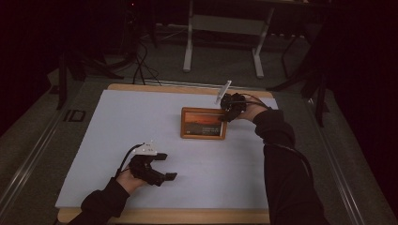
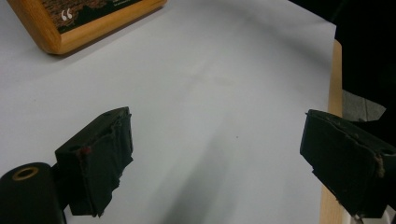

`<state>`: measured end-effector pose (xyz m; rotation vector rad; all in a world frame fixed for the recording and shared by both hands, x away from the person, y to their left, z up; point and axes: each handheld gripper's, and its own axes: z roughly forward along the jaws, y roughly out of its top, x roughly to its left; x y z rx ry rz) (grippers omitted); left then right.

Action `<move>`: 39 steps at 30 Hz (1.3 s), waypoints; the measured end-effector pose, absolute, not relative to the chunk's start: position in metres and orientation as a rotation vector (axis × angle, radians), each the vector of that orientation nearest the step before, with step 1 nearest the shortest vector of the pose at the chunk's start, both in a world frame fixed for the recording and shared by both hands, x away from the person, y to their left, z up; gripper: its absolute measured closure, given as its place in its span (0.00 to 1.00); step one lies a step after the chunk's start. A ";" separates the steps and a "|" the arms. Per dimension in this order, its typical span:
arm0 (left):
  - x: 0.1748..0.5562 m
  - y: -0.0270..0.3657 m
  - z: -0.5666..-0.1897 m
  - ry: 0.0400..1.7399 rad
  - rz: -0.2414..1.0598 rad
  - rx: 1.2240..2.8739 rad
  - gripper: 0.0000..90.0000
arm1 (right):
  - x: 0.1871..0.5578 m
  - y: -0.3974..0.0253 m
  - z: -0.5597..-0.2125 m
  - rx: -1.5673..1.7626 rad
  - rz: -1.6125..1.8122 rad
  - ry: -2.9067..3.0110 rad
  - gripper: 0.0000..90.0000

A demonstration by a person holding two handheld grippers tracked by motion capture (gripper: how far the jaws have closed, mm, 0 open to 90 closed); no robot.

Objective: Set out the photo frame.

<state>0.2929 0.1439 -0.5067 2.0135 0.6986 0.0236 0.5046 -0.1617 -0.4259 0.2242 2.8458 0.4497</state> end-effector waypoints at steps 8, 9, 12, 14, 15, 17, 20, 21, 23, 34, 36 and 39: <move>0.293 0.144 -0.507 0.699 0.018 2.016 0.11 | 0.504 -0.160 -0.429 0.186 0.443 2.809 0.53; 0.293 0.144 -0.507 0.699 0.018 2.016 0.11 | 0.504 -0.160 -0.429 0.186 0.443 2.809 0.53; 0.293 0.144 -0.507 0.698 0.017 2.016 0.11 | 0.505 -0.160 -0.430 0.200 0.440 2.810 0.52; 0.293 0.144 -0.507 0.697 0.018 2.016 0.11 | 0.504 -0.159 -0.430 0.203 0.441 2.808 0.52; 0.293 0.144 -0.507 0.698 0.016 2.015 0.11 | 0.504 -0.159 -0.430 0.207 0.446 2.805 0.52; 0.293 0.144 -0.507 0.695 0.017 2.015 0.11 | 0.504 -0.159 -0.431 0.213 0.441 2.808 0.50; 0.293 0.144 -0.507 0.696 0.017 2.016 0.11 | 0.503 -0.157 -0.434 0.222 0.432 2.798 0.44; 0.293 0.144 -0.507 0.696 0.017 2.016 0.11 | 0.502 -0.156 -0.434 0.218 0.430 2.795 0.44; 0.293 0.144 -0.507 0.698 0.016 2.016 0.11 | 0.502 -0.154 -0.435 0.213 0.427 2.807 0.42; 0.293 0.144 -0.508 0.695 0.010 2.019 0.11 | 0.495 -0.155 -0.422 0.207 0.402 2.780 0.39; 0.293 0.144 -0.507 0.696 0.012 2.018 0.11 | 0.494 -0.155 -0.420 0.211 0.412 2.776 0.38; 0.292 0.145 -0.506 0.694 0.014 2.016 0.11 | 0.487 -0.160 -0.412 0.237 0.450 2.752 0.33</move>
